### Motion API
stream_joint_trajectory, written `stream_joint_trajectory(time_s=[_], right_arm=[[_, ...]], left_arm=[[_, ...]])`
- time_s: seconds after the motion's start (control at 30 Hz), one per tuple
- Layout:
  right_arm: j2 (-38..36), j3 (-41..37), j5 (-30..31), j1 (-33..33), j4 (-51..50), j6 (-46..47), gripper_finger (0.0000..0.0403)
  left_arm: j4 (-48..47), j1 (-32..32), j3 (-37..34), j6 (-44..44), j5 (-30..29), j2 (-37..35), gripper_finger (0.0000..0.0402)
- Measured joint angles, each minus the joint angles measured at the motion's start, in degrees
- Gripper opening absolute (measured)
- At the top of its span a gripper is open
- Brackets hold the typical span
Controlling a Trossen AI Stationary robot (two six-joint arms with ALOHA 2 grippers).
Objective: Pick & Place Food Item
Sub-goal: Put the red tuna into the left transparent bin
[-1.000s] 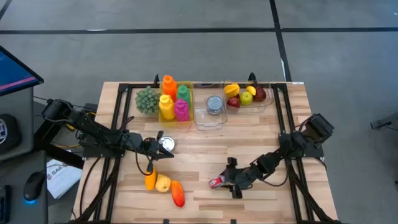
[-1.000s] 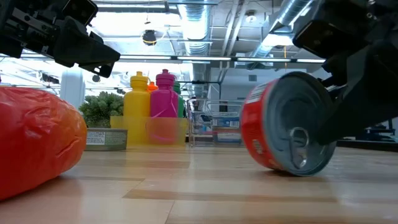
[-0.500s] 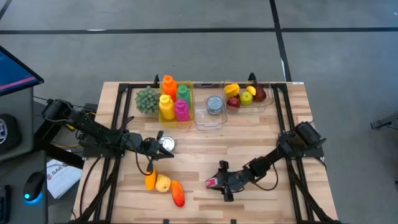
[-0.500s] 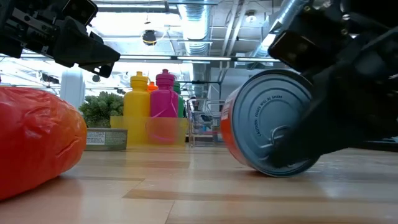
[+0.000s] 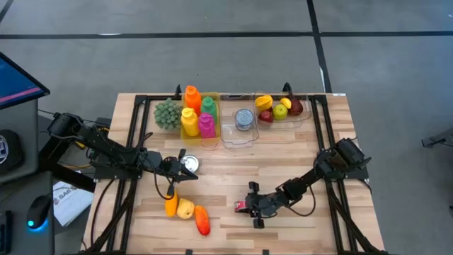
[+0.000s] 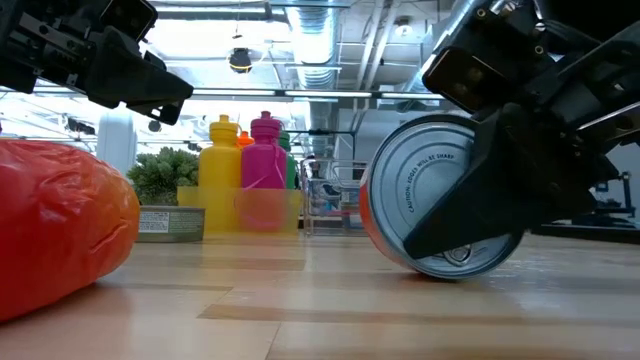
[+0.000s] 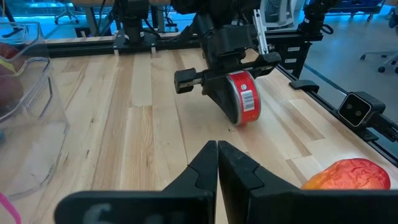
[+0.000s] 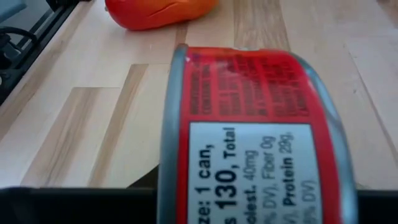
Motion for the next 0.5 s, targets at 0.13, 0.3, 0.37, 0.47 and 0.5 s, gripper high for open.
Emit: stream_joint_trajectory(time_s=[0.13,0.3,0.37,0.47,0.5], right_arm=[[-0.02,0.00,0.00,0.00,0.17,0.24,0.0121],[-2.67,0.17,-0.06,-0.58,0.39,0.45,0.0131],[-4.62,0.17,-0.02,-1.09,0.56,0.02,0.0116],[-8.37,0.15,-0.03,-2.25,-0.41,-1.06,0.0110],[-9.76,0.15,0.01,-2.80,-0.55,-1.43,0.0110]], left_arm=[[0.00,-0.01,0.00,0.02,-0.02,0.00,0.0002],[0.00,-0.01,-0.01,0.01,-0.02,0.00,0.0002],[-0.01,-0.01,0.00,0.01,-0.01,0.00,0.0002],[-0.02,-0.02,-0.01,0.02,0.00,0.00,0.0002],[-0.03,0.00,0.00,0.00,-0.02,0.00,0.0002]])
